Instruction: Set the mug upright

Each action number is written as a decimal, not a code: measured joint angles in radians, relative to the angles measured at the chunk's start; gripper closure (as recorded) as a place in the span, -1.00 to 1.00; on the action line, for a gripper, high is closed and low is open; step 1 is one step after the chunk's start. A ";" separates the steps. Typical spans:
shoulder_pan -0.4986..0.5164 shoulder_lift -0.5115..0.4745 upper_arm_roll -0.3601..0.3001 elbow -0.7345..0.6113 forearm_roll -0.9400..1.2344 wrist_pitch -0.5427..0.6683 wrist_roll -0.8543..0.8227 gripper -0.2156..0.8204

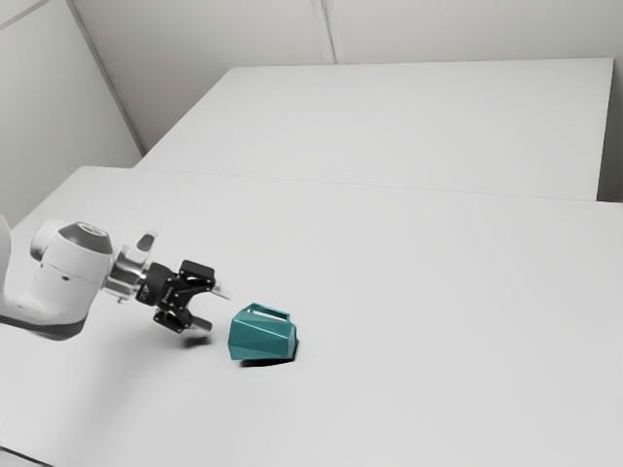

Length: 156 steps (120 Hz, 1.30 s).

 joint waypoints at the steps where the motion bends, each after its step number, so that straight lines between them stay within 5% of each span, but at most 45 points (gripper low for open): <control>1: -0.001 -0.001 -0.001 0.000 -0.002 0.000 0.003 -0.58; 119: -0.054 -0.055 -0.111 -0.087 -0.196 0.009 0.178 -0.57; 156: -0.050 -0.059 -0.114 -0.081 -0.203 0.030 0.195 0.39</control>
